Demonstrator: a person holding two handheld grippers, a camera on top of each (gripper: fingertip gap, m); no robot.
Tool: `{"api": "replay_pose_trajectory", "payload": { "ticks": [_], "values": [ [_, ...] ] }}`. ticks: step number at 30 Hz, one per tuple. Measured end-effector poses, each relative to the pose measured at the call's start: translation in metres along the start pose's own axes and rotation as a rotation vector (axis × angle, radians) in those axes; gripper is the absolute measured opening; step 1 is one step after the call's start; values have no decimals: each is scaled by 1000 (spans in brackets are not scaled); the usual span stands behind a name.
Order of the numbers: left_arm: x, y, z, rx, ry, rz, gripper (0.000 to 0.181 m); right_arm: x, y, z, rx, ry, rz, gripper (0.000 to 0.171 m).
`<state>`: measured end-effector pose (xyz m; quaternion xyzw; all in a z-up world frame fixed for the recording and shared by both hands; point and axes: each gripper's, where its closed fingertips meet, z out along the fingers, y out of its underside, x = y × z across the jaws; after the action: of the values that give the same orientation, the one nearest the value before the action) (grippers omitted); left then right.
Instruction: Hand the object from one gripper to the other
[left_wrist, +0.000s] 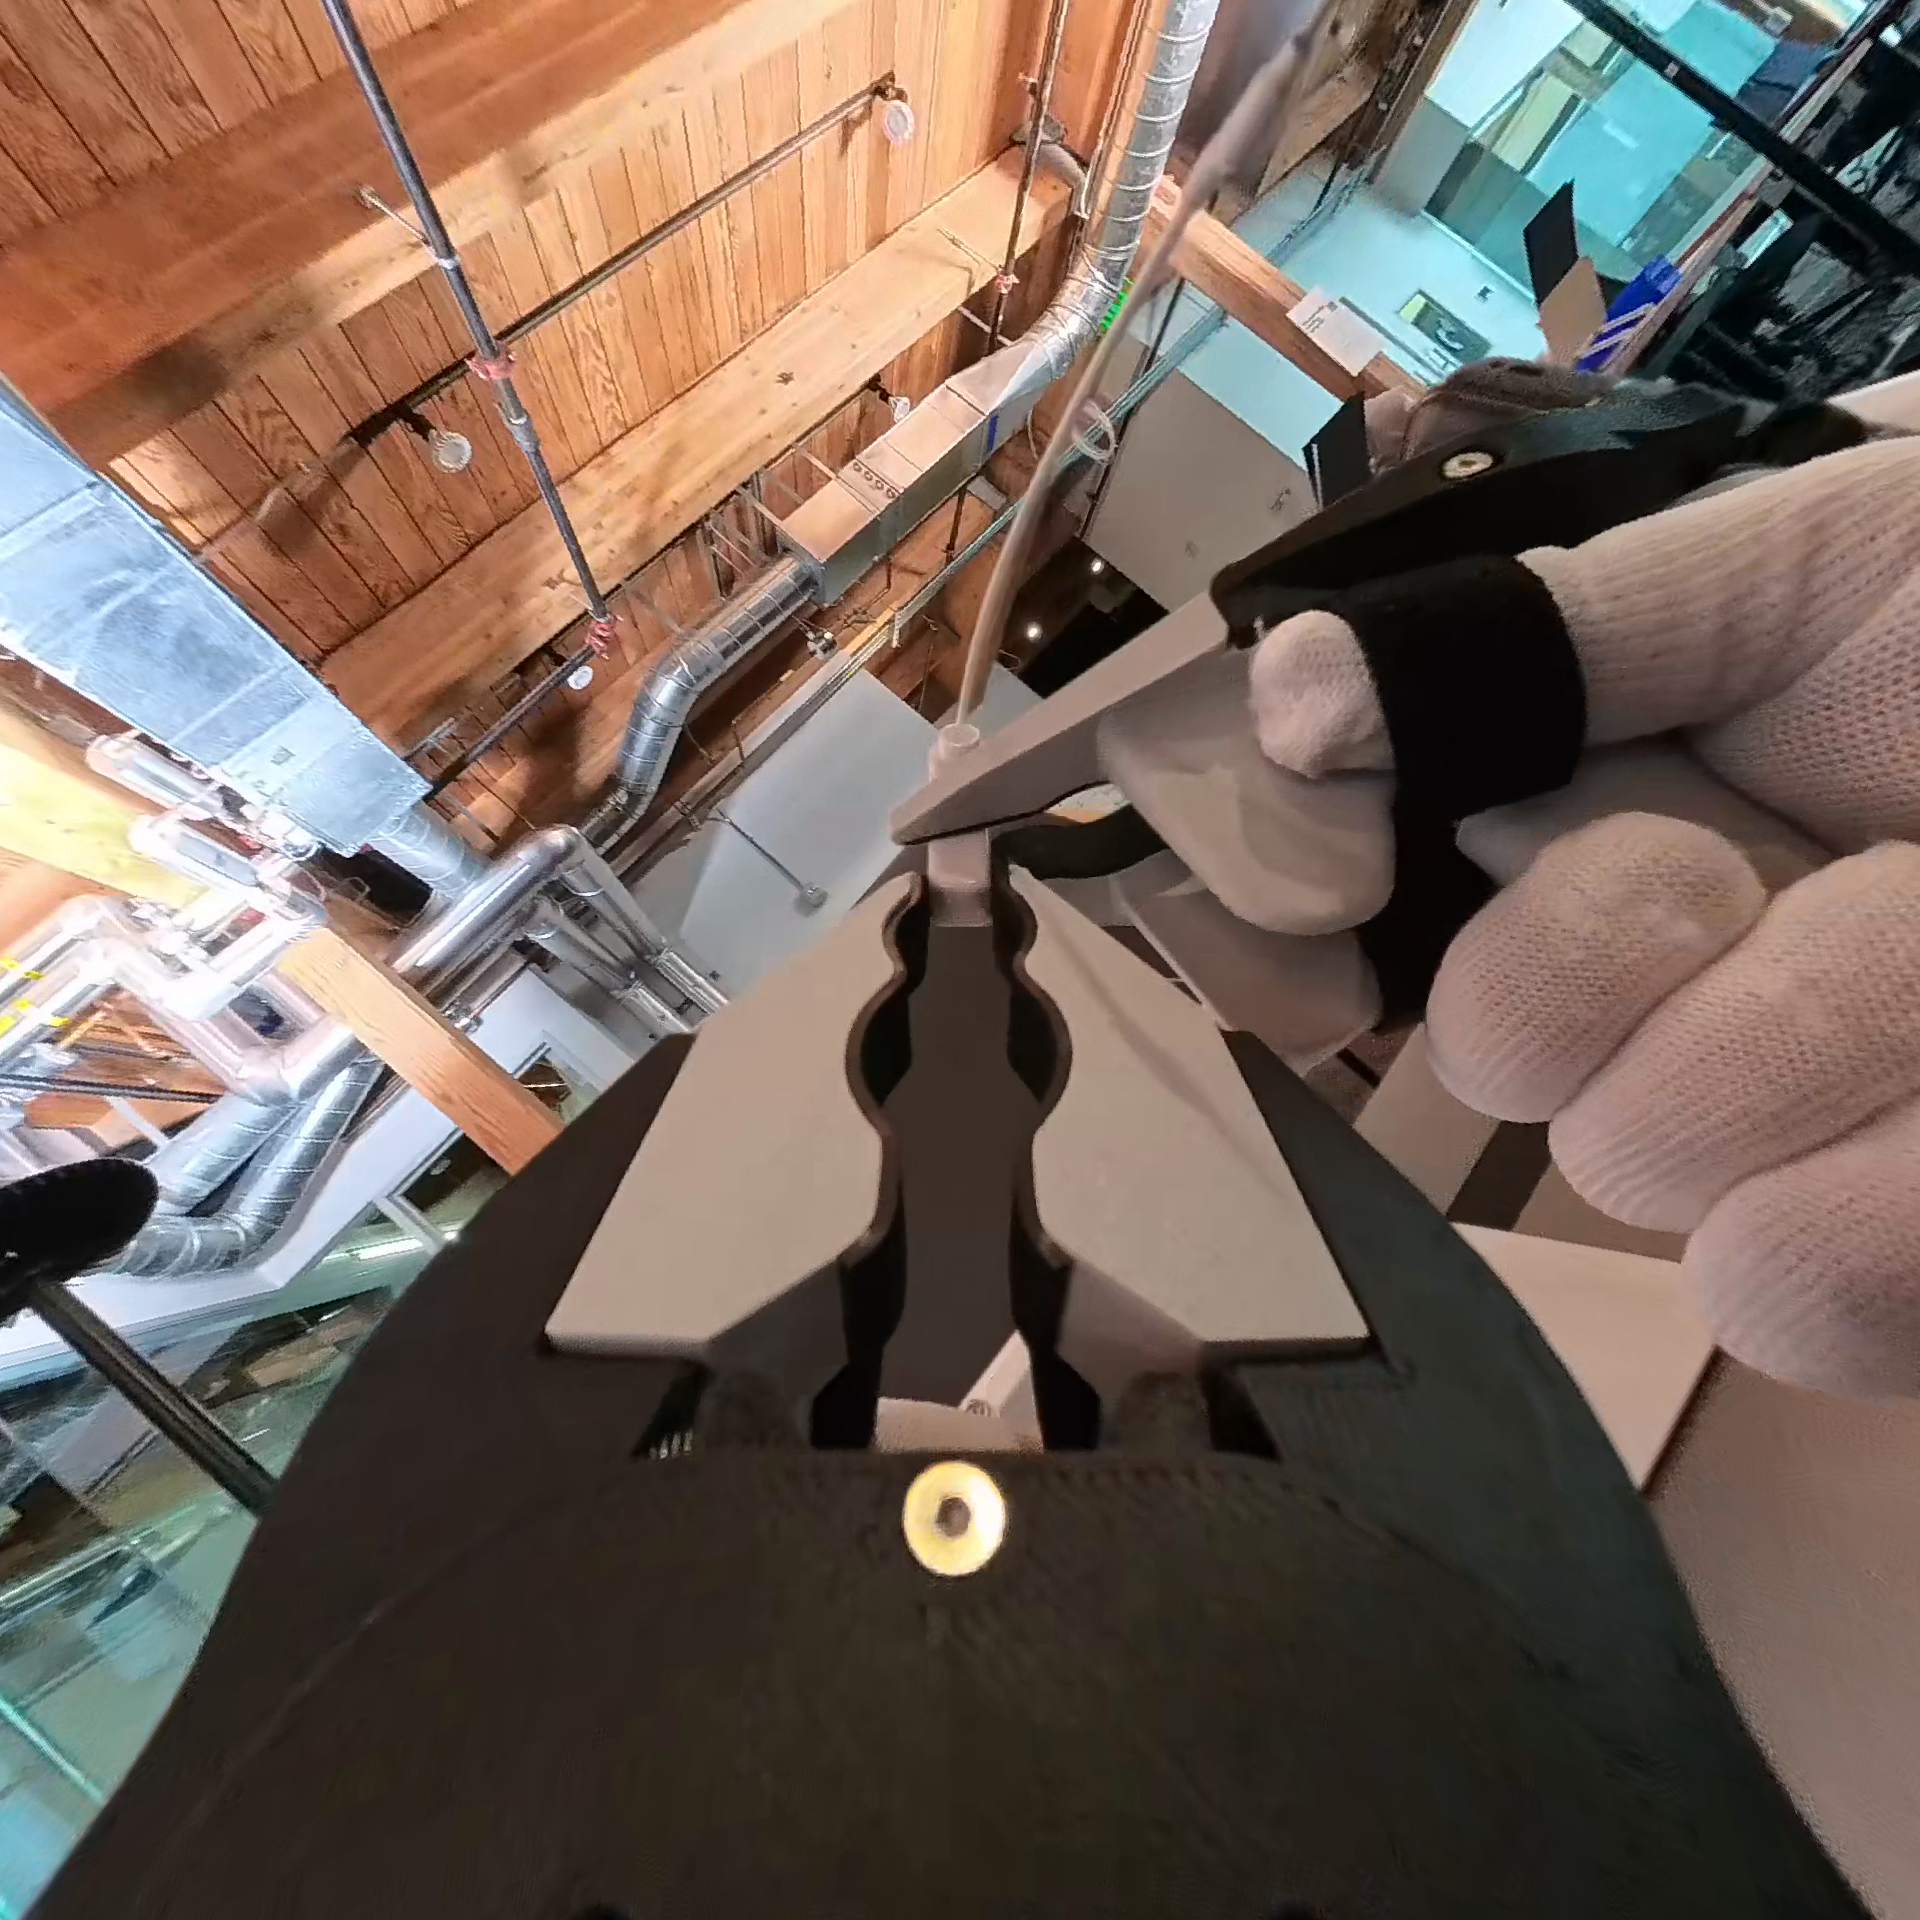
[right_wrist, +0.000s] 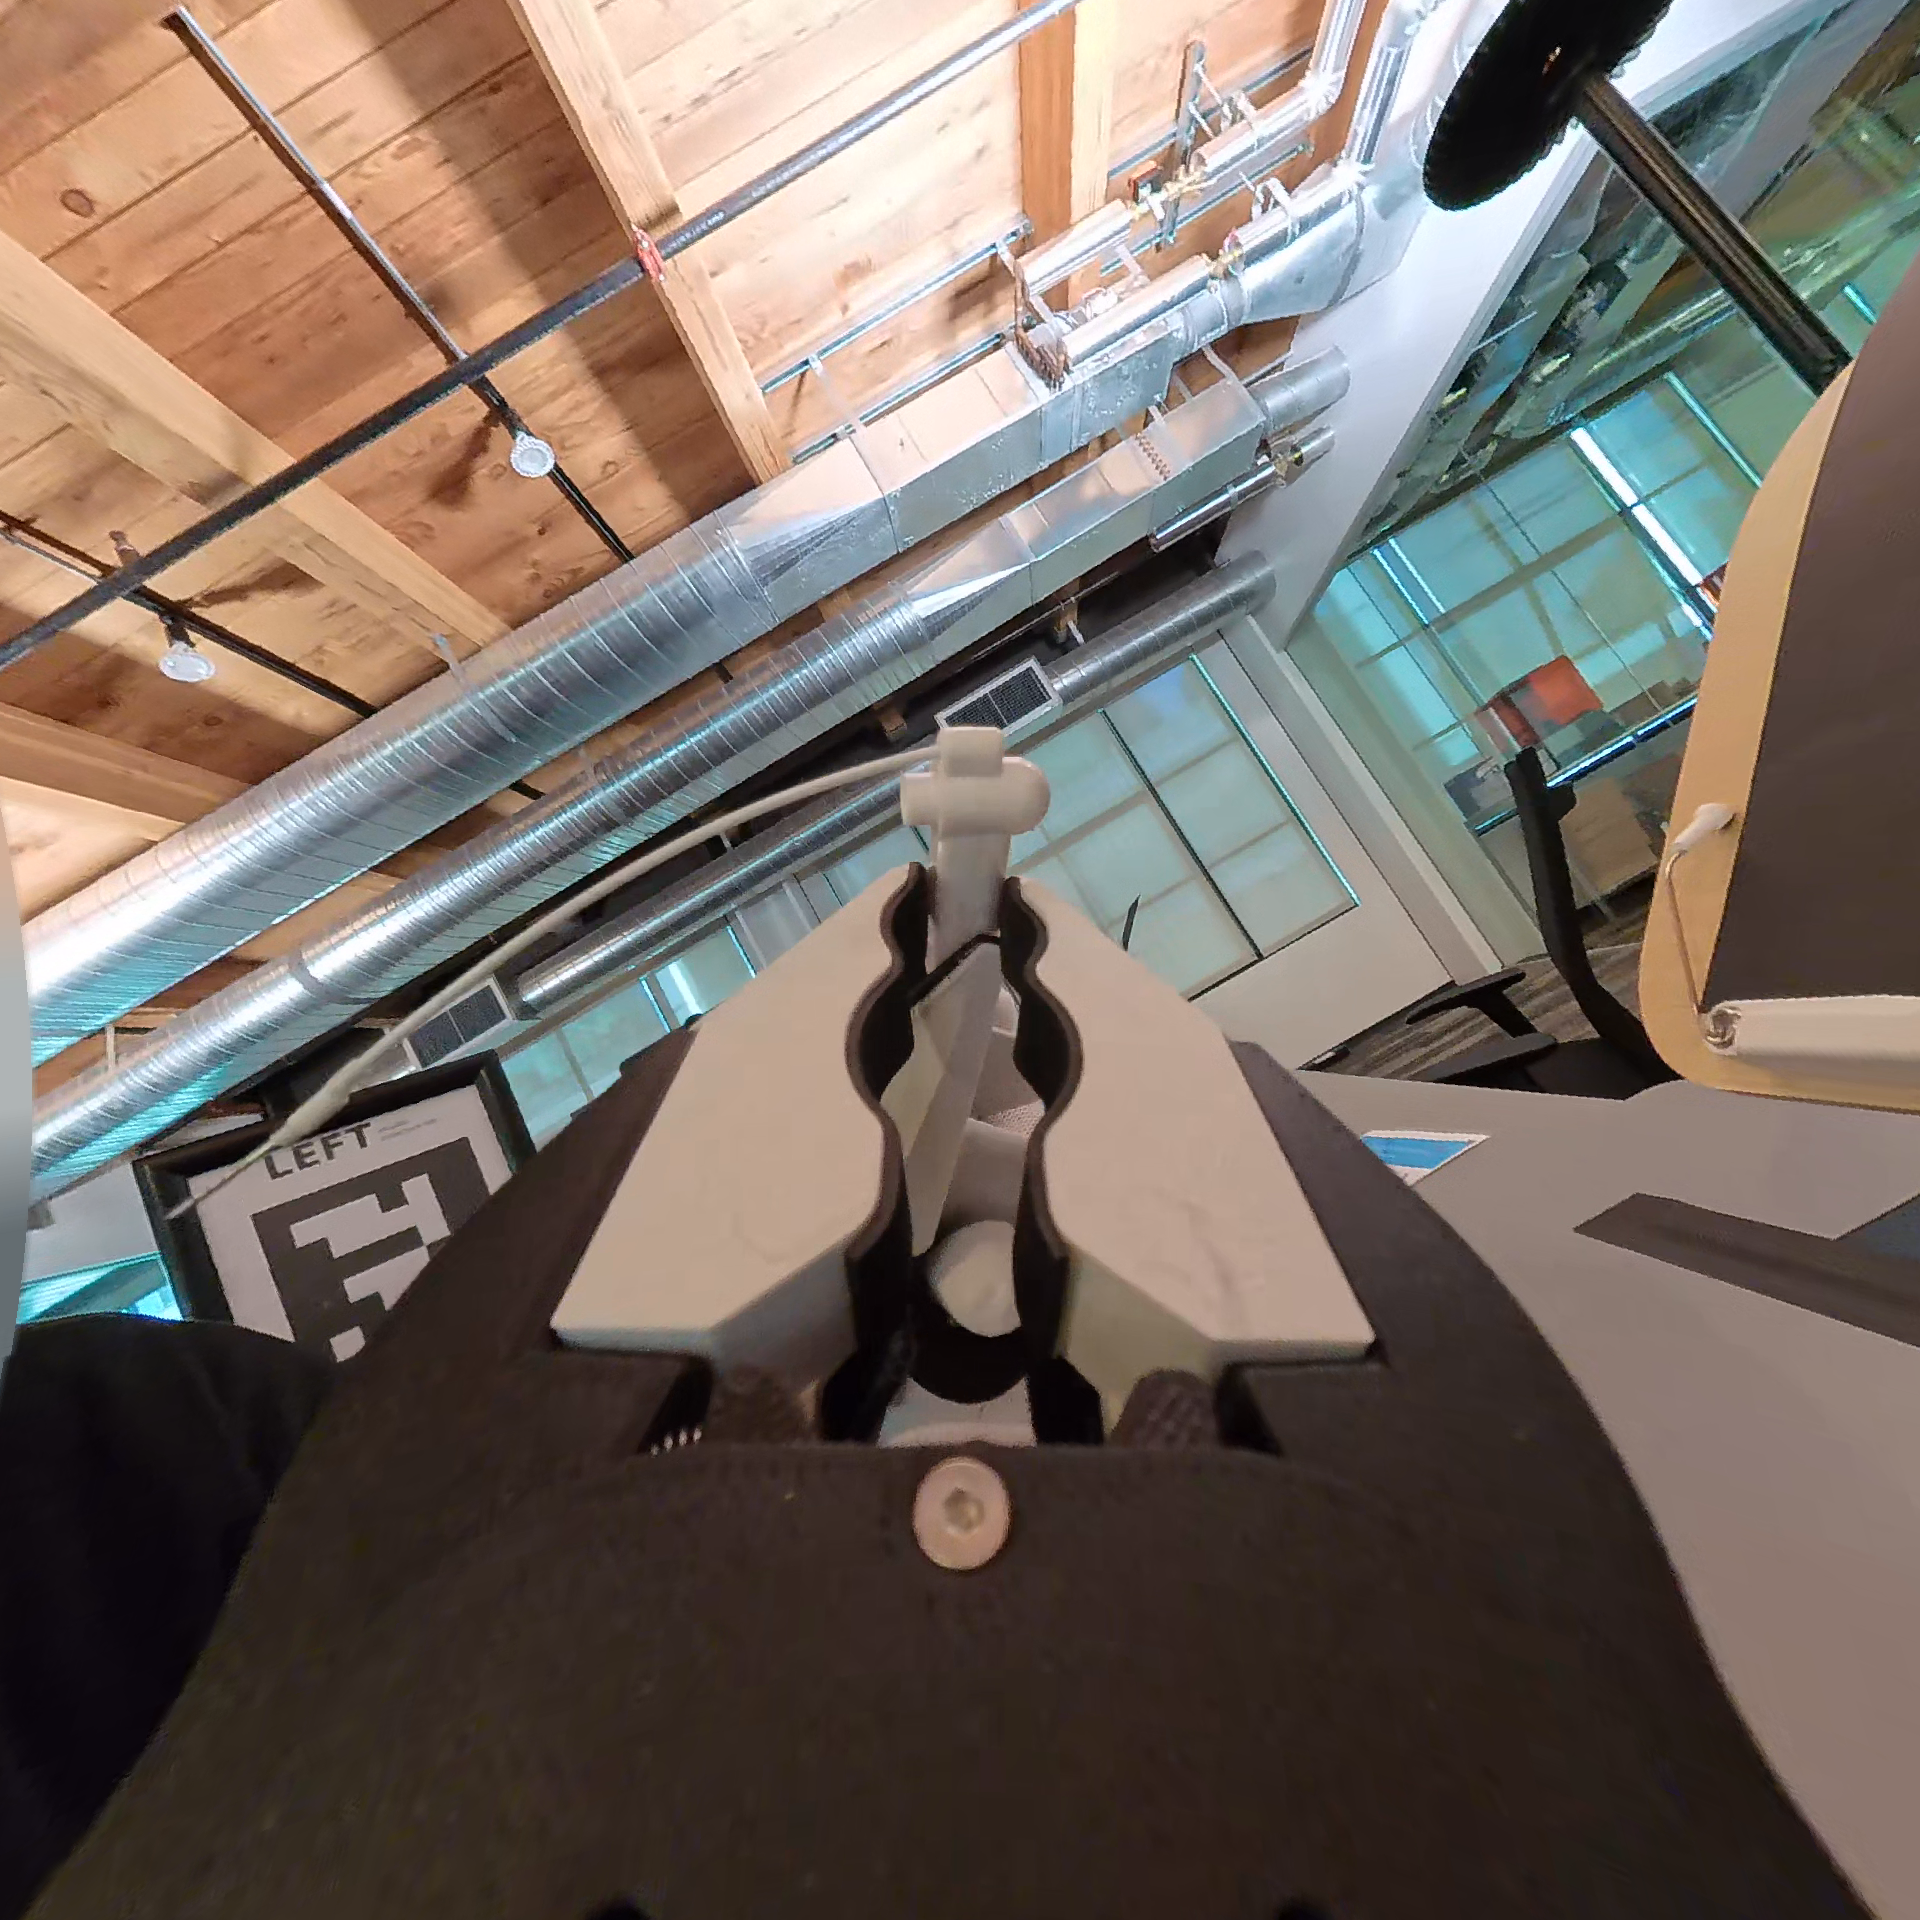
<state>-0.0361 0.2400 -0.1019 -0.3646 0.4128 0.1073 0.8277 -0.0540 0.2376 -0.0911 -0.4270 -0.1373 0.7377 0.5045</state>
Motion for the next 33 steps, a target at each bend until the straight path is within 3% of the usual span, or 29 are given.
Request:
{"api": "replay_pose_trajectory", "payload": {
  "ticks": [11,17,21,24,27,30,33],
  "values": [
    [-3,-2,-2,-24,-15,23,10,-2,0,1,9,-5,5,11],
    [-3,5,0,-84,58,-3,10,19,1,-2,-53,116,-62,50],
    [-6,26,1,-206,150,-33,10,35,-12,-14,-102,181,-126,59],
    [-8,44,0,-321,230,-210,9,42,-23,-23,-180,304,-435,57],
    [-7,52,-3,-372,320,-481,9,38,-24,-27,-323,446,-1043,49],
    [1,56,-8,-407,430,-710,10,23,-16,-22,-421,483,-1638,40],
    [8,57,-12,-419,515,-874,10,23,2,-19,-499,464,-1851,36]
  ]
}}
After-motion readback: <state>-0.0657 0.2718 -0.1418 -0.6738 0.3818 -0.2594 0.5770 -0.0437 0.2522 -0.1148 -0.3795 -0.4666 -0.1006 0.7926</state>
